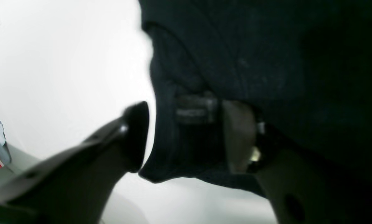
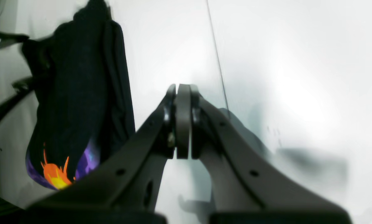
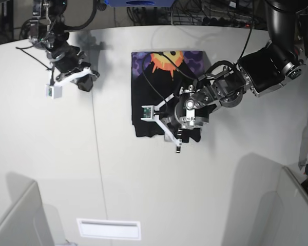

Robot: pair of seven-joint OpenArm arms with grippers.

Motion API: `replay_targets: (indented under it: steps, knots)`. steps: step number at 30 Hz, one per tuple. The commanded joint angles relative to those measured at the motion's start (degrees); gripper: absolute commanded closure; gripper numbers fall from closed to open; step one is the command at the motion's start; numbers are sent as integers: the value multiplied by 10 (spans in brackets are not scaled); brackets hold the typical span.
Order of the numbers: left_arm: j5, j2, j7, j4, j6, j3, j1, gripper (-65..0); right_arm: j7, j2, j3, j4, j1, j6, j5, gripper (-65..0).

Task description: Fold the T-shirt properly

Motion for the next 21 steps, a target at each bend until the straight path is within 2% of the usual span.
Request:
replay_targets:
  steps: [1,4,7,9,12,15,17,19,21]
  knots:
    - [8,0,-2,15,2,-8,-19,-416,10,4,2,9,2,3,2,0]
    - [3,-3,-2,50,2,-58,-27,-462,10,4,2,9,1,3,2,0]
    - [2,-5,-2,106,2,-158,-2,-441,12,5,2,10,-6,3,1,0]
    - [2,-5,-2,151,2,-254,43,-326,13,9,2,14,-10,3,0,0]
    - [2,-1,-5,192,2,-401,136,0,18,27,15,22,-22,5,-36,0]
    - [2,-1,-32,196,2,-517,226,0,77,36,8,53,-62,19,-135,0]
    - [4,-5,-121,198,2,-581,309,0,129,36,8,71,-97,47,-212,0]
    - [8,-17,-262,198,2,-646,401,0,160,33,12,77,-133,70,-269,0]
    - [8,-32,-399,197,2,-704,499,0,173,33,12,83,-167,81,-292,0]
